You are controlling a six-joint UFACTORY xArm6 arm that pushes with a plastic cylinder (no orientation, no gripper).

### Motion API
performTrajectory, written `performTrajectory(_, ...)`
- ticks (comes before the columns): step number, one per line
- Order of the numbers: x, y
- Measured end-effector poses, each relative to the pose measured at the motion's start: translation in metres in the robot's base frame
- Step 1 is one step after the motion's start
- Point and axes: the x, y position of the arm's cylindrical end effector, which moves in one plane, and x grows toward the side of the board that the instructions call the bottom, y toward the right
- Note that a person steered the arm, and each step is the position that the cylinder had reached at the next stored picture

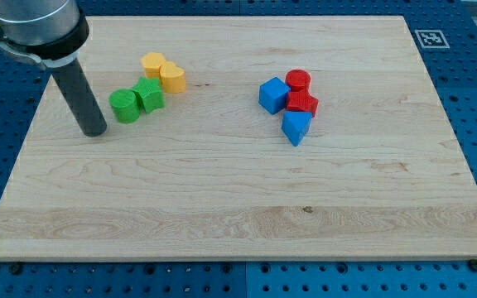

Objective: Move the green circle into the green star

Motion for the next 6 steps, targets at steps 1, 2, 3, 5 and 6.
performTrajectory(1, -0.026, 0.000)
performTrajectory(2, -0.039, 0.005)
performTrajectory(3, -0.038, 0.007)
performTrajectory(5, -0.007, 0.006)
performTrajectory(6, -0.008, 0.026)
